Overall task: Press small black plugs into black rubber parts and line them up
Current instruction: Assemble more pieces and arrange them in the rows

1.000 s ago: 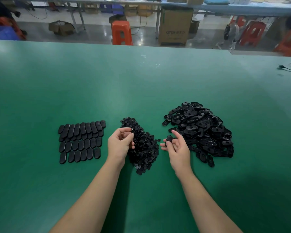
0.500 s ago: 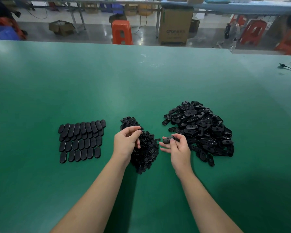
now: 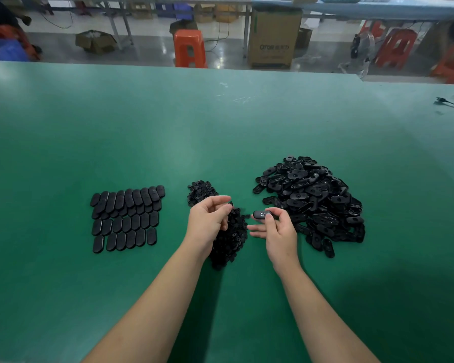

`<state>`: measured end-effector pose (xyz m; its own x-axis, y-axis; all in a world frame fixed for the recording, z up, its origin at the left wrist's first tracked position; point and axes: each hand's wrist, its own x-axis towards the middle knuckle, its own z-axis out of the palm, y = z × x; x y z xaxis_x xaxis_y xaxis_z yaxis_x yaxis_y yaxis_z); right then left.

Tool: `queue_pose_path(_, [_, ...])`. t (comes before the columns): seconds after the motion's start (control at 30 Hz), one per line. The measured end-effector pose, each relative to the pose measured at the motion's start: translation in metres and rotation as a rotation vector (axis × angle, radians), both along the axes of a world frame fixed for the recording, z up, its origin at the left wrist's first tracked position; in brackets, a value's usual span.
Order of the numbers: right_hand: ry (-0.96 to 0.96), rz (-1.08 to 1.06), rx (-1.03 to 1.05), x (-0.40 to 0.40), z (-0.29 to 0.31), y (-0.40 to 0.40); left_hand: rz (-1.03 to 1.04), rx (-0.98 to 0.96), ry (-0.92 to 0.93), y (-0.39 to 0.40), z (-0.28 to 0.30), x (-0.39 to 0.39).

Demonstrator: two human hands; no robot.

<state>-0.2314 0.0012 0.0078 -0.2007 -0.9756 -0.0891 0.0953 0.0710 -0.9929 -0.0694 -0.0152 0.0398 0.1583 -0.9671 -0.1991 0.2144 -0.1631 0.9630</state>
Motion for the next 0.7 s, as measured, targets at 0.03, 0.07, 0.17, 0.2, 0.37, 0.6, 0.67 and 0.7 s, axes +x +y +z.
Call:
queue_pose_path(0.03, [-0.006, 0.000, 0.000, 0.000, 0.000, 0.000, -0.005, 0.001, -0.003, 0.000, 0.000, 0.000])
queue_pose_path(0.07, [-0.012, -0.001, 0.001, 0.000, 0.000, 0.000, -0.008, 0.003, -0.006, 0.001, 0.000, 0.000])
queue_pose_path(0.17, [-0.017, -0.002, 0.002, -0.001, 0.000, 0.001, -0.003, 0.007, -0.030, 0.002, 0.001, 0.000])
queue_pose_path(0.2, [-0.015, 0.001, 0.002, -0.001, 0.000, 0.001, -0.002, 0.009, -0.040, 0.002, 0.001, 0.000])
queue_pose_path(0.37, [-0.015, 0.005, 0.012, 0.000, -0.001, 0.000, -0.029, 0.023, -0.055, 0.001, 0.003, -0.005])
queue_pose_path(0.6, [0.019, -0.003, 0.008, 0.000, -0.001, 0.000, -0.114, 0.038, -0.189, 0.004, 0.006, -0.022])
queue_pose_path(0.67, [0.047, -0.002, 0.004, -0.001, -0.001, 0.001, -0.131, 0.027, -0.250, 0.004, 0.006, -0.027])
queue_pose_path(0.7, [0.066, -0.003, 0.000, -0.001, -0.001, 0.002, -0.135, 0.018, -0.291, 0.004, 0.007, -0.030])
